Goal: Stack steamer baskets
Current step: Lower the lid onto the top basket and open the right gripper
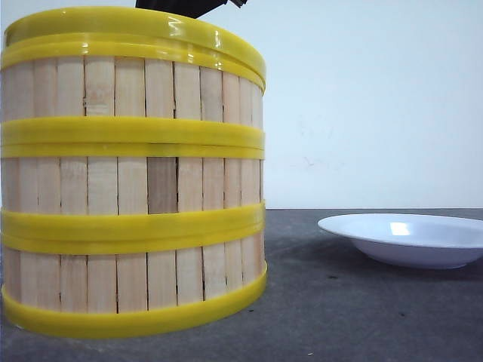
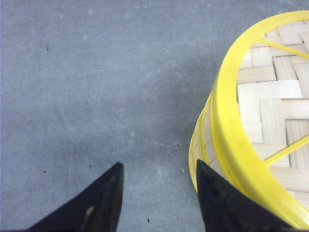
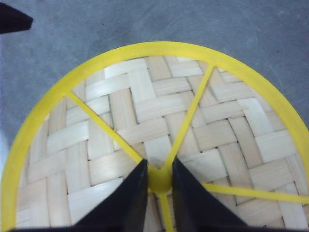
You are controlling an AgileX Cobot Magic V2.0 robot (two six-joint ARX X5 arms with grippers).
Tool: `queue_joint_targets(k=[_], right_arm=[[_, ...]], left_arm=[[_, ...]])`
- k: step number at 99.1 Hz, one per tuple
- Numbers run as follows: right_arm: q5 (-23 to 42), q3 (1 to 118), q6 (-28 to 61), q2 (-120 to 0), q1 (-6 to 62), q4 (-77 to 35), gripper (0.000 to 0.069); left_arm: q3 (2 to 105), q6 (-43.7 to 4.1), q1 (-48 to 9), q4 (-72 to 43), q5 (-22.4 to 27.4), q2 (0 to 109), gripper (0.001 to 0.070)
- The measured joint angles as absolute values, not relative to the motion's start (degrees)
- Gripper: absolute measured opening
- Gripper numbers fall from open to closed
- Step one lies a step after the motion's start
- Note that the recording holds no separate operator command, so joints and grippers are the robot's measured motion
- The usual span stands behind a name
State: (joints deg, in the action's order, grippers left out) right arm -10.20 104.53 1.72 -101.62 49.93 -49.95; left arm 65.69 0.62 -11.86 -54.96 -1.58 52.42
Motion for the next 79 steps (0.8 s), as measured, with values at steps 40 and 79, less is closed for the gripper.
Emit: queue_joint_targets(k=[40,79], right_arm=[[-8.9,104.6,2.7,-101.6,50.6,-50.3,0.0057],[-7.7,104.9,3.2,-101.6,51.5,-50.9,0.0057]], left_arm=[[65.7,0.6,-11.9,-54.4,-1.6,52.4,0.0275],[65.7,0.6,-11.9,-53.4,-1.6,52.4,0.0275]])
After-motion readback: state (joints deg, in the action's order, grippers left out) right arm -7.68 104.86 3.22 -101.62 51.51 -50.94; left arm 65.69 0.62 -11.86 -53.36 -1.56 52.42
